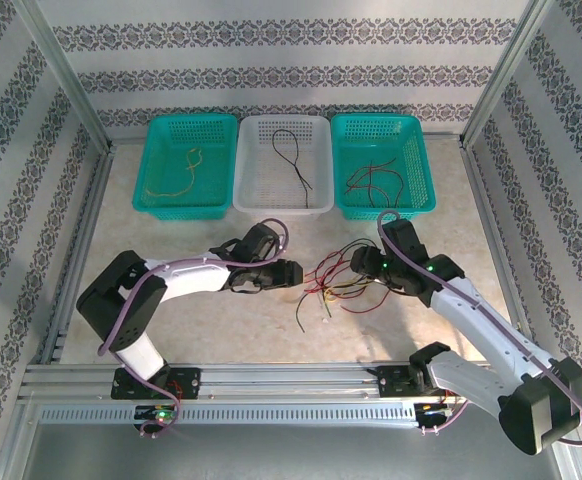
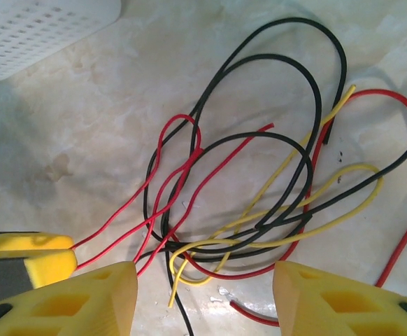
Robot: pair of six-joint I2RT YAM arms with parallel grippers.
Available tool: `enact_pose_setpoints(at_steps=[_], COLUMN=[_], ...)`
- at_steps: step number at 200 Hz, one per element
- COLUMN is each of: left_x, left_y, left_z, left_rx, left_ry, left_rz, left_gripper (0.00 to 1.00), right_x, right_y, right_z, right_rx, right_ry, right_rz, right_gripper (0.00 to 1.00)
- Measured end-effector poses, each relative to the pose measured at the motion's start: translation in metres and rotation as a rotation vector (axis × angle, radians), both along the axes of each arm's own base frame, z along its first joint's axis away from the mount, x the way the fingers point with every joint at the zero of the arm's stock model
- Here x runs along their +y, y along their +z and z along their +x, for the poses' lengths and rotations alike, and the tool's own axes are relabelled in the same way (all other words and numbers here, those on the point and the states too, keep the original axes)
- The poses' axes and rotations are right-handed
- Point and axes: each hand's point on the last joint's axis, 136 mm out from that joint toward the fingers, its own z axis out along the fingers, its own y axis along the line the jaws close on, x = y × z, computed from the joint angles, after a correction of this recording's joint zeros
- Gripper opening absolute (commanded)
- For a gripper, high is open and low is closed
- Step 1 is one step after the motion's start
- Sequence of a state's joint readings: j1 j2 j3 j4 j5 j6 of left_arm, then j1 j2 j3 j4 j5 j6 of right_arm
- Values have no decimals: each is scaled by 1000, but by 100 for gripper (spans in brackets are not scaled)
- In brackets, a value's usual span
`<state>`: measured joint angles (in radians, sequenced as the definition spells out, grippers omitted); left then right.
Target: Untangle the cables
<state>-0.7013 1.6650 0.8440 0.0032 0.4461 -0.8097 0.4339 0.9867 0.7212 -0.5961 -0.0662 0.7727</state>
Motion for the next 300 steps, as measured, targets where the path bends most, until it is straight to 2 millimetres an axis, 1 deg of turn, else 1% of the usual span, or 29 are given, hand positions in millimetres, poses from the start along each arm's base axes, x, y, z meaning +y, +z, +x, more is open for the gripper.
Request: enact_pose_setpoints(at_steps=[24, 45, 59, 71, 81, 89, 91, 97, 99, 105, 113, 124, 136, 149, 187, 217, 233, 249, 269, 300], left_x=[-9, -12, -10, -8, -7, -6, -5, -4, -4, -1, 2, 7, 11, 13, 19, 26, 31, 33, 34, 32], left_y=[7, 21, 42, 74, 110, 147, 153, 183, 189, 215, 243, 272, 290, 297, 307, 329, 336, 343, 347, 347], left_z=[0, -2, -4, -6, -7, -7, -7, -8, -9, -11, -16, -23, -30, -35, -44, -52, -56, -58, -58, -56], left_rx=[23, 12, -23, -84, -163, -249, -263, -330, -344, -403, -465, -524, -559, -573, -595, -656, -676, -695, -714, -729], left_ry=[5, -3, -15, -35, -52, -63, -65, -72, -74, -80, -87, -96, -107, -114, -129, -137, -135, -134, -129, -113], left_rz=[-60, -97, -118, -145, -183, -227, -234, -274, -281, -317, -357, -401, -433, -448, -457, -479, -493, -507, -525, -580], left_gripper=[0, 0, 0, 0, 0, 0, 0, 0, 0, 0, 0, 0, 0, 0, 0, 0, 0, 0, 0, 0], right_x=[0, 3, 5, 8, 11, 14, 15, 17, 18, 20, 22, 27, 30, 34, 37, 37, 37, 38, 41, 60], right_y=[-1, 2, 4, 8, 14, 20, 22, 27, 29, 35, 42, 52, 60, 67, 77, 87, 94, 104, 120, 148], right_z=[-4, -3, -3, -3, -4, -5, -5, -4, -4, -3, 0, 2, 4, 4, 3, 1, -1, -2, -6, -18], right_rx=[2, -8, -15, -31, -51, -71, -76, -91, -98, -116, -140, -172, -202, -225, -258, -288, -314, -347, -400, -510], right_ry=[-2, 2, 8, 18, 33, 46, 49, 56, 59, 64, 68, 80, 90, 103, 114, 117, 122, 127, 142, 226], right_rz=[16, 33, 44, 54, 64, 74, 78, 86, 90, 101, 115, 135, 154, 170, 194, 216, 233, 257, 303, 417], right_gripper=[56, 57, 60, 63, 64, 64, 64, 65, 65, 64, 64, 65, 65, 65, 65, 65, 65, 70, 80, 88])
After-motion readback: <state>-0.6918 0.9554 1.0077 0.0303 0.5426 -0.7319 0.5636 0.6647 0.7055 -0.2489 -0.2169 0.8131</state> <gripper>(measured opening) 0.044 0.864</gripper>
